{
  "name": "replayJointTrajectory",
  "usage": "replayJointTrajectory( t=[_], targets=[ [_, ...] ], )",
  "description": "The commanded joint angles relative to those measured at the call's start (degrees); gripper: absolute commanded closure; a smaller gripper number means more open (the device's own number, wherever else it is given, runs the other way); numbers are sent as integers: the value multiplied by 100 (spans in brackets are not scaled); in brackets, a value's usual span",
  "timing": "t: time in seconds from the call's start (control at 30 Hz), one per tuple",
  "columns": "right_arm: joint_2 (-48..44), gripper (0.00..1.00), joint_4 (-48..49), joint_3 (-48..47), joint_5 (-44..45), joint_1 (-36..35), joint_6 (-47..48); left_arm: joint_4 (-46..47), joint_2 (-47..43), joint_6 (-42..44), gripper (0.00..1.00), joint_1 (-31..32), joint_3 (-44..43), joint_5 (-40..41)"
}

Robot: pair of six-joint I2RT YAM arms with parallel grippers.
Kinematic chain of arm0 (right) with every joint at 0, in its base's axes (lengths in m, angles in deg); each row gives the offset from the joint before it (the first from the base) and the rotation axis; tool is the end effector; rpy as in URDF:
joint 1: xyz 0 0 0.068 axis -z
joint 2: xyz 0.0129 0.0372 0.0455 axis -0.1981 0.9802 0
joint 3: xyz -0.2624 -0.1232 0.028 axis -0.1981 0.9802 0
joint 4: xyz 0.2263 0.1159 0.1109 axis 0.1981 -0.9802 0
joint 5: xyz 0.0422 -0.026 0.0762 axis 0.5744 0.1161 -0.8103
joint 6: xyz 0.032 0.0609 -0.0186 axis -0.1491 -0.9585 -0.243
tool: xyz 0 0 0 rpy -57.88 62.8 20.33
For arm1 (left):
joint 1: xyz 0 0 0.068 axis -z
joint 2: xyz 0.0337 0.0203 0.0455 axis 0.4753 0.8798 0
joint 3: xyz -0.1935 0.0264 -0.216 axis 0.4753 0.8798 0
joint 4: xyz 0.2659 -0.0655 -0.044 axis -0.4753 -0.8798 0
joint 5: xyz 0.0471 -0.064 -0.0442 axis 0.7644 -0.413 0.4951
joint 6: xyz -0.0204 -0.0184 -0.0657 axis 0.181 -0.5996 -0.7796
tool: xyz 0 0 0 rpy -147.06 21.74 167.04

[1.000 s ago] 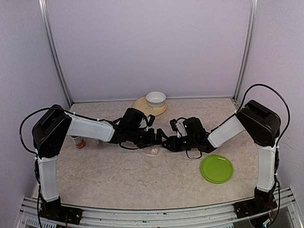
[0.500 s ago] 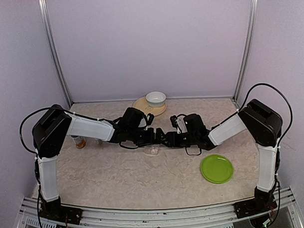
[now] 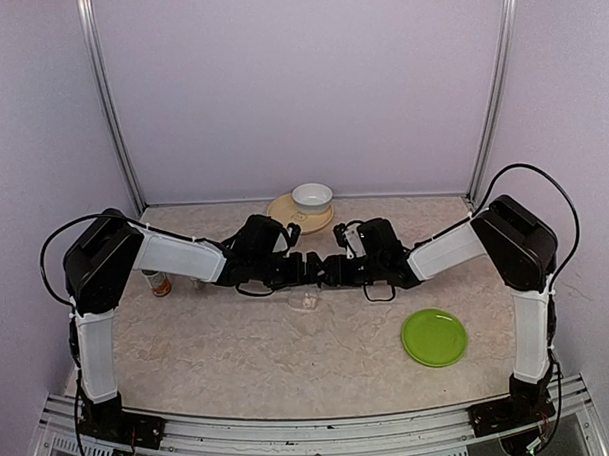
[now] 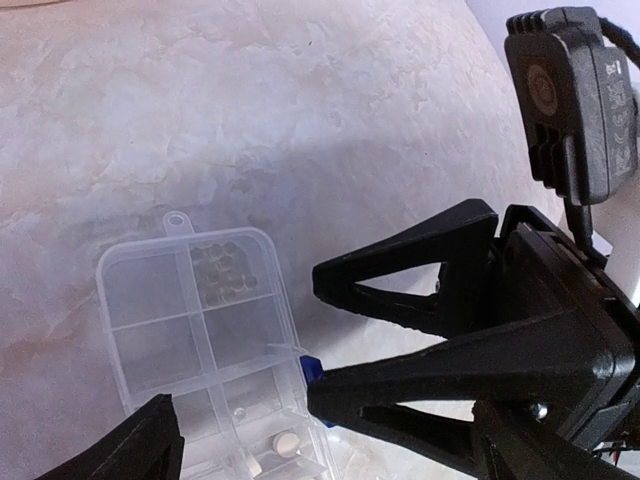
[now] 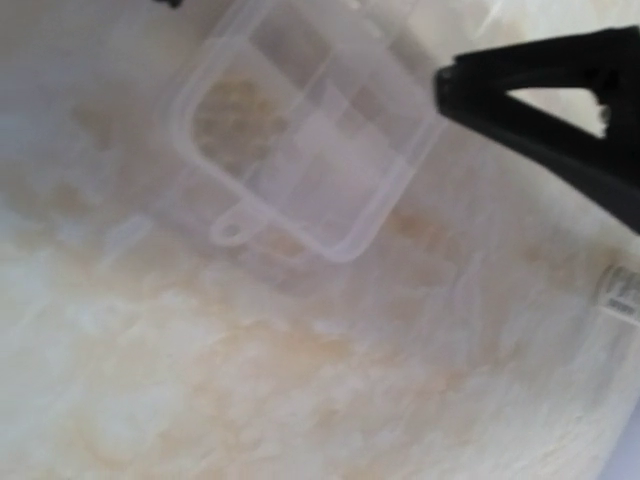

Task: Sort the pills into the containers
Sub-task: Close the lid of the pill container.

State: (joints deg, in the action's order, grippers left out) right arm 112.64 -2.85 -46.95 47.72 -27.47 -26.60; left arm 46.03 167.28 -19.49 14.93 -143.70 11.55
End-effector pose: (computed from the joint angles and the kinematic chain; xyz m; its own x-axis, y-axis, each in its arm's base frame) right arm 0.3509 0.3062 0.1151 -0.8118 0.0715 -0.5795 -0.3926 0.6677 0.6324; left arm 0.3385 -0.3395 0.1379 -0.8332 0.0139 -0.5528 0.3996 0.7062 -0.5845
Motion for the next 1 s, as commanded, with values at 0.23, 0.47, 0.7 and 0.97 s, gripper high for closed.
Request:
replayJointTrajectory(
  t=[0.23, 0.47, 0.7, 0.97],
  targets=[
    [348, 54, -772, -234, 732, -192, 279, -421, 102, 25, 1, 178, 190, -275],
    [282, 62, -949, -143, 807, -340, 357, -425, 4, 46, 1, 178, 233, -275],
    [141, 68, -921, 124, 861, -391, 254, -492, -96, 99, 1, 178, 190, -244],
    [-149, 68, -995, 359, 1062, -400, 237, -513, -104, 109, 1, 178, 188, -257]
  ],
)
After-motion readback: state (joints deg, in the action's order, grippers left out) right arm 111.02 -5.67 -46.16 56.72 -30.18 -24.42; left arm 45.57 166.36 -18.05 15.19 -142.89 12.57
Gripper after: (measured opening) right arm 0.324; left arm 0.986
